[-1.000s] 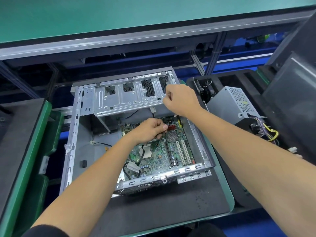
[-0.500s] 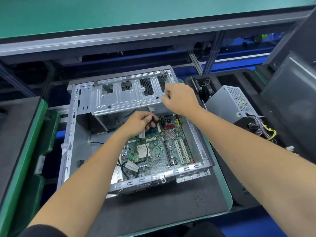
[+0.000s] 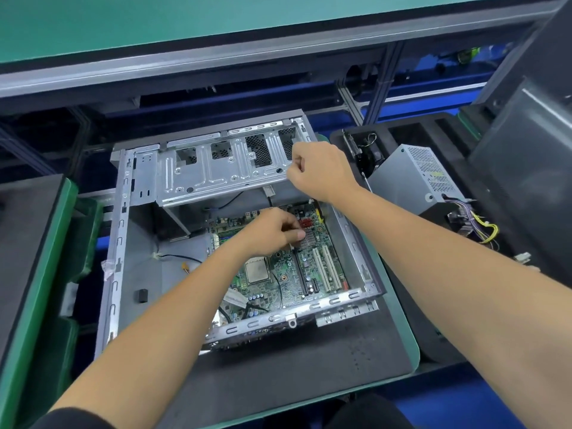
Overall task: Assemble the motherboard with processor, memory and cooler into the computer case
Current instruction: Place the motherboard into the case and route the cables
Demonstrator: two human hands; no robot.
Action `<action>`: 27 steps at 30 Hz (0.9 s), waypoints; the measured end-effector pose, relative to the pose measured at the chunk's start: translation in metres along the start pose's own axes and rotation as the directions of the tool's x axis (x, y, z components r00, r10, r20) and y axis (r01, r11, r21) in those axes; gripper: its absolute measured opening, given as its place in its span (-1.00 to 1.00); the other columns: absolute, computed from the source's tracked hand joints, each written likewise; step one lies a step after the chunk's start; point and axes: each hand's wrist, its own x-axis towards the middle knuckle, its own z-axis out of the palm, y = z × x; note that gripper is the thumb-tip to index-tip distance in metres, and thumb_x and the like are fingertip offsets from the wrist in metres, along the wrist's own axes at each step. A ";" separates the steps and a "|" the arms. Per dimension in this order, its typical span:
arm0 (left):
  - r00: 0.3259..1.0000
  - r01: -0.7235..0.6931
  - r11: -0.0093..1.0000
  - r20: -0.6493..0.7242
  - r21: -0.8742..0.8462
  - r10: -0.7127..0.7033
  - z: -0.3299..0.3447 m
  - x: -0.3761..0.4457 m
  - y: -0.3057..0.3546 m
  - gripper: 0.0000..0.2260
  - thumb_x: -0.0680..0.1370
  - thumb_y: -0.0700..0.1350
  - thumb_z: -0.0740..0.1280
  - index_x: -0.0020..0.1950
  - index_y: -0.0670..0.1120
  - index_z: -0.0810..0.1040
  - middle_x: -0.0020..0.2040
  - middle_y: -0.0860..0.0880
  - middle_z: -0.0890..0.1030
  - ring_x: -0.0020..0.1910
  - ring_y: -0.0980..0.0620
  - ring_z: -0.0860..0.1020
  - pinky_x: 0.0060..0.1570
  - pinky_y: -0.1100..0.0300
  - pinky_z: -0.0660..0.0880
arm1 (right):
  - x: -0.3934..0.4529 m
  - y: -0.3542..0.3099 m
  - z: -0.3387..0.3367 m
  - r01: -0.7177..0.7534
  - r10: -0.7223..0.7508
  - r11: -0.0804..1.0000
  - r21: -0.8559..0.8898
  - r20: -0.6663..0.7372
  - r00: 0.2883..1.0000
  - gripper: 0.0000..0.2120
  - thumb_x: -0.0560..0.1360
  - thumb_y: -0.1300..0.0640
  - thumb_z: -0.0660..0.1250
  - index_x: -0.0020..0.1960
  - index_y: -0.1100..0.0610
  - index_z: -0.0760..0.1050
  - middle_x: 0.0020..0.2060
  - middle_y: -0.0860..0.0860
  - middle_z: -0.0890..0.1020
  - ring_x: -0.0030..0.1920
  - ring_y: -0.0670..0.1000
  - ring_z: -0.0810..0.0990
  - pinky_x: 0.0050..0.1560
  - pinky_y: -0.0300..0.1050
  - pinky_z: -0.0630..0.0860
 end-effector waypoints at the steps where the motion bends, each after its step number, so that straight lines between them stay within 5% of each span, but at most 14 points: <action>1: 1.000 0.008 0.999 -0.025 0.036 -0.007 0.001 0.001 0.001 -0.88 0.54 -0.02 0.35 -0.15 -0.02 0.62 -0.32 0.07 0.61 -0.45 0.25 0.49 -0.40 0.29 0.36 | 0.000 0.000 0.000 -0.001 0.001 1.000 -0.002 0.003 1.000 -0.88 0.45 0.14 0.21 -0.25 0.13 0.38 -0.40 0.00 0.50 -0.31 0.08 0.48 -0.27 -0.10 0.41; 10: 0.993 0.098 0.994 0.072 -0.050 -0.094 0.029 0.014 0.025 -0.84 0.56 -0.28 0.24 -0.10 -0.07 0.58 -0.28 -0.10 0.62 -0.41 0.02 0.60 -0.27 0.07 0.62 | 0.000 0.000 0.000 -0.010 0.010 1.000 -0.008 0.006 1.000 -0.90 0.43 0.15 0.21 -0.25 0.13 0.39 -0.39 0.03 0.52 -0.32 0.10 0.46 -0.28 -0.09 0.40; 17: 0.993 0.030 0.995 0.111 0.093 -0.040 0.045 0.021 0.036 -0.78 0.47 -0.22 0.38 0.10 -0.14 0.63 -0.06 -0.09 0.64 -0.22 0.01 0.59 -0.21 0.24 0.53 | 0.000 0.001 0.001 0.005 -0.005 1.000 0.001 -0.001 1.000 -0.88 0.43 0.16 0.21 -0.28 0.11 0.34 -0.48 -0.05 0.39 -0.38 0.03 0.37 -0.38 -0.16 0.24; 22: 0.999 0.009 0.991 0.039 0.132 -0.015 0.051 0.022 0.036 -0.83 0.48 -0.23 0.34 0.03 -0.20 0.64 -0.05 -0.15 0.66 -0.09 -0.09 0.60 -0.06 0.14 0.56 | 0.000 0.000 0.000 0.009 -0.009 1.000 -0.004 0.003 1.000 -0.87 0.44 0.16 0.21 -0.28 0.10 0.34 -0.47 -0.06 0.38 -0.37 0.03 0.37 -0.33 -0.16 0.32; 27: 0.999 -0.009 0.986 0.032 0.166 0.004 0.059 0.024 0.037 -0.87 0.45 -0.23 0.33 -0.06 -0.22 0.63 -0.13 -0.17 0.64 -0.18 -0.10 0.57 -0.19 0.17 0.51 | 0.000 0.000 -0.001 0.007 -0.007 1.000 -0.004 0.002 1.000 -0.87 0.44 0.16 0.21 -0.28 0.11 0.33 -0.46 -0.06 0.39 -0.36 0.03 0.38 -0.35 -0.16 0.26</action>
